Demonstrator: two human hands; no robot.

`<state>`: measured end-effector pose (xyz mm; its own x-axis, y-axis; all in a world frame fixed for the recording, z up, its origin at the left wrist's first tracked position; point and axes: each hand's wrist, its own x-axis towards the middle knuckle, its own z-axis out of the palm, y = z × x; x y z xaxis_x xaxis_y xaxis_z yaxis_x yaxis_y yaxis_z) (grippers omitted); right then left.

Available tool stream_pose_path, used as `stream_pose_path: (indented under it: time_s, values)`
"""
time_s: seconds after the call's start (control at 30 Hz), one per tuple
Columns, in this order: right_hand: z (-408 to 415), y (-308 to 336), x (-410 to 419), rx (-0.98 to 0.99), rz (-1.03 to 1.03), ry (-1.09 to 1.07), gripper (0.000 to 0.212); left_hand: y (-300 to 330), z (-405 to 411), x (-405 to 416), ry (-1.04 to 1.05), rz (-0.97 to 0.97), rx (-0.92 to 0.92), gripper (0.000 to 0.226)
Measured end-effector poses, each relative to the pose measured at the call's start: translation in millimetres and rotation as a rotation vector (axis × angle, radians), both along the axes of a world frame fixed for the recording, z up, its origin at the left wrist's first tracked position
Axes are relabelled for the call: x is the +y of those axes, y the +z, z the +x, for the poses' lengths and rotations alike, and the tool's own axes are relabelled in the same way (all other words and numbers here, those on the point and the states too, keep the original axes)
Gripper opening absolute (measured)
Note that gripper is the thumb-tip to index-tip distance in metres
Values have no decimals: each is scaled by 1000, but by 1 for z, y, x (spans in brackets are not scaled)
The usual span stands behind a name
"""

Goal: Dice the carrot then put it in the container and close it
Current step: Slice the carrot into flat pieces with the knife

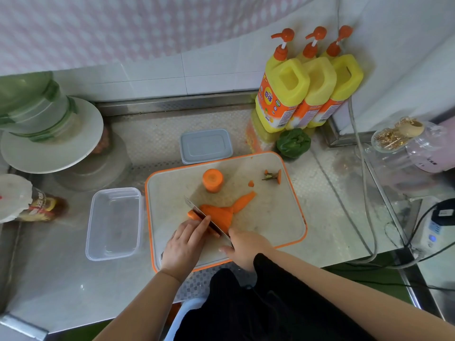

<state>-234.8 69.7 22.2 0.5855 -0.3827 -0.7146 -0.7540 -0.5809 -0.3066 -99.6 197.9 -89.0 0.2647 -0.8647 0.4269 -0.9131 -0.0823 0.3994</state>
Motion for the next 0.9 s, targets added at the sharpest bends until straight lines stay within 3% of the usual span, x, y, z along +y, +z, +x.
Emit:
stream_pose_path:
  time_s: [0.23, 0.5, 0.73, 0.9]
  values:
    - [-2, 1, 2, -52, -38, -68, 32, 1, 9, -6, 11, -89, 92, 13]
    - [0, 2, 7, -102, -82, -135, 17, -1, 11, -14, 4, -127, 116, 8]
    - [3, 0, 12, -65, -67, -137, 29, -7, 8, -10, 3, -118, 104, 8]
    - [5, 2, 13, -93, -57, -105, 21, -9, 9, -10, -35, -128, 90, 10]
